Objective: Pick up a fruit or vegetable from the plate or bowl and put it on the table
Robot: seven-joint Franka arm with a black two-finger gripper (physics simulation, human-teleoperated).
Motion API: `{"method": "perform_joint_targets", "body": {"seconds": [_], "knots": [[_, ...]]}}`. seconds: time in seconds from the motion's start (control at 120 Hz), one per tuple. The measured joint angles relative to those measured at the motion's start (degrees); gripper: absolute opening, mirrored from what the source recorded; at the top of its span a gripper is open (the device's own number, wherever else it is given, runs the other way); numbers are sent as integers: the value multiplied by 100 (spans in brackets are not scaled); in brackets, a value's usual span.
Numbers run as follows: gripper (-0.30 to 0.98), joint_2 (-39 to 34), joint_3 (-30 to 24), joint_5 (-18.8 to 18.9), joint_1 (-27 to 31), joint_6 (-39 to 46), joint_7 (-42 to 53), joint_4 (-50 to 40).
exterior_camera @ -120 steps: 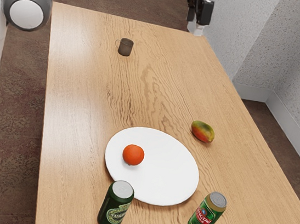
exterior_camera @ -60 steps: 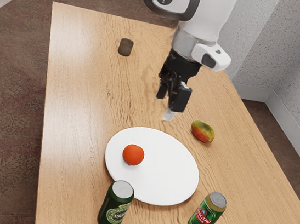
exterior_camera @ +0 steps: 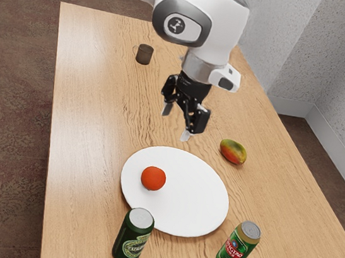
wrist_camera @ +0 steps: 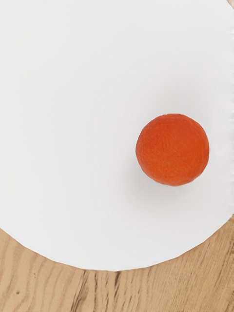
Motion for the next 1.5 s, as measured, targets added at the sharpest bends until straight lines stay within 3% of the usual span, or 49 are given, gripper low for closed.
{"method": "perform_joint_targets", "body": {"seconds": [0.183,0.392,0.633,0.983,1.292,1.5], "knots": [[69,-1210,66,-37,-62,732,-170,-1573],[69,-1249,72,-47,-83,1321,-283,-2235],[69,-915,-438,-68,-48,1657,-298,-2255],[69,-711,-473,105,-27,1097,-125,-2125],[69,-492,-545,-187,-34,1027,-51,-2128],[69,19,-531,-73,-22,1027,-25,-1602]]}}
